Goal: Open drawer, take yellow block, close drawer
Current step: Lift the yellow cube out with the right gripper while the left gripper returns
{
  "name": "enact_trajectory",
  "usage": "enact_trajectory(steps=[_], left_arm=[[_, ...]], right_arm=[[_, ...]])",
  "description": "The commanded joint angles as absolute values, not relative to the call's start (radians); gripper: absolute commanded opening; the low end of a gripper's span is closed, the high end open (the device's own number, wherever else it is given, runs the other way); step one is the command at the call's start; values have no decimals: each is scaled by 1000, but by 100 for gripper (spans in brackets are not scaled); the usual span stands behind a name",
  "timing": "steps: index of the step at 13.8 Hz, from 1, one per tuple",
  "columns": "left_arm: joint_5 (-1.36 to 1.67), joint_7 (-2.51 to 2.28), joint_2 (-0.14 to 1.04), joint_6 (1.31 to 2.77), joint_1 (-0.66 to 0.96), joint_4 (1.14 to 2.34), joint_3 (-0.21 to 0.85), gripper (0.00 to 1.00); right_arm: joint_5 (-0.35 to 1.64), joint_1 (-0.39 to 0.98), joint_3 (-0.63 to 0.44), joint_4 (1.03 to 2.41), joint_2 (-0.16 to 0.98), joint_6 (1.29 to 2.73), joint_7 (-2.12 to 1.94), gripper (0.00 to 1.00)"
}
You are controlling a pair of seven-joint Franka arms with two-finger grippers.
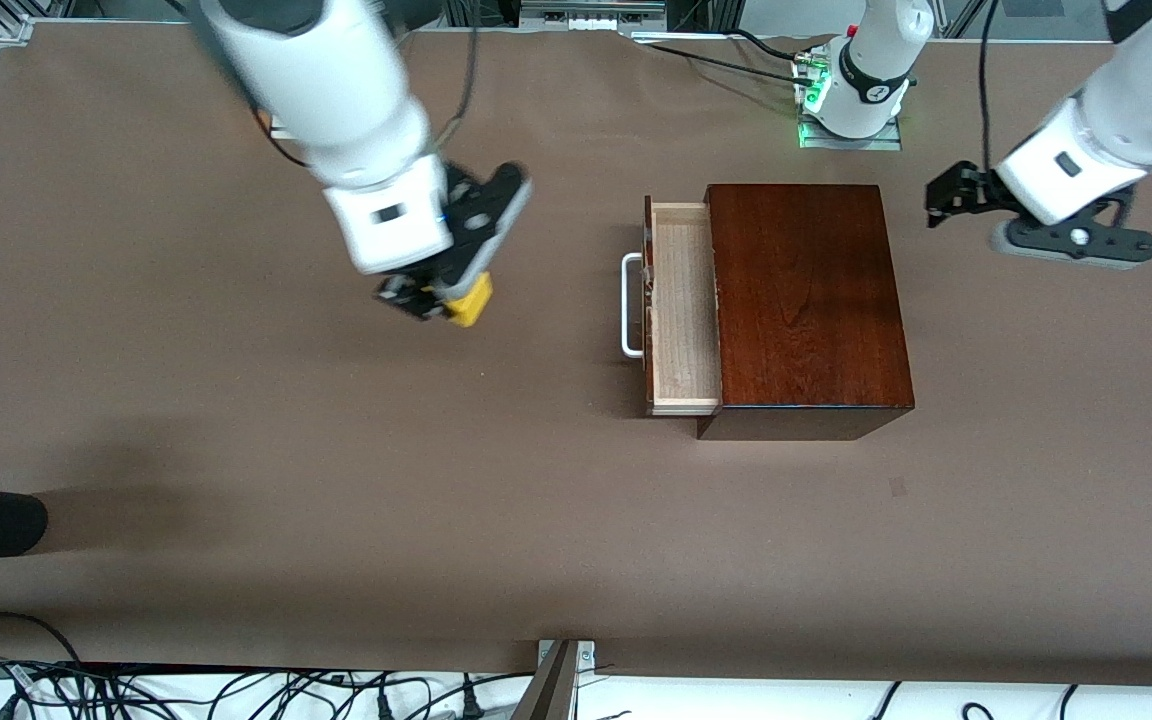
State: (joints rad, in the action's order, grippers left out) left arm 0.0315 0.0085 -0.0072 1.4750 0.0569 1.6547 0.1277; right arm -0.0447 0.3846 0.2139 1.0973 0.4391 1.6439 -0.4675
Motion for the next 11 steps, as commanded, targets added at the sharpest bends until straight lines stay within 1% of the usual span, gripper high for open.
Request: enact_trajectory(steps=[1,2,4,6,8,9,11], left_arm=[[103,200,57,1448,103,1611,130,100],[115,251,70,1448,136,1611,130,100],[144,279,129,1463,210,1608,130,100],[152,253,214,1483,319,1537,132,100],[205,229,285,1491,430,1510,130,100],[231,224,342,1493,469,1462,130,100],[280,224,464,1493,511,1320,130,100]], right_arm=[[15,270,192,1392,258,1686,-427,0],[15,264,148,1457,227,1693,-379,0],[26,256,78,1564,203,1730,-306,0],[37,218,61,1673,198,1799,-240,0],[37,203,37,1793,198,1923,-175,0],[38,202,17,1859,204,1998,-126,0],[49,201,-9,1998,221,2171,-51,0]])
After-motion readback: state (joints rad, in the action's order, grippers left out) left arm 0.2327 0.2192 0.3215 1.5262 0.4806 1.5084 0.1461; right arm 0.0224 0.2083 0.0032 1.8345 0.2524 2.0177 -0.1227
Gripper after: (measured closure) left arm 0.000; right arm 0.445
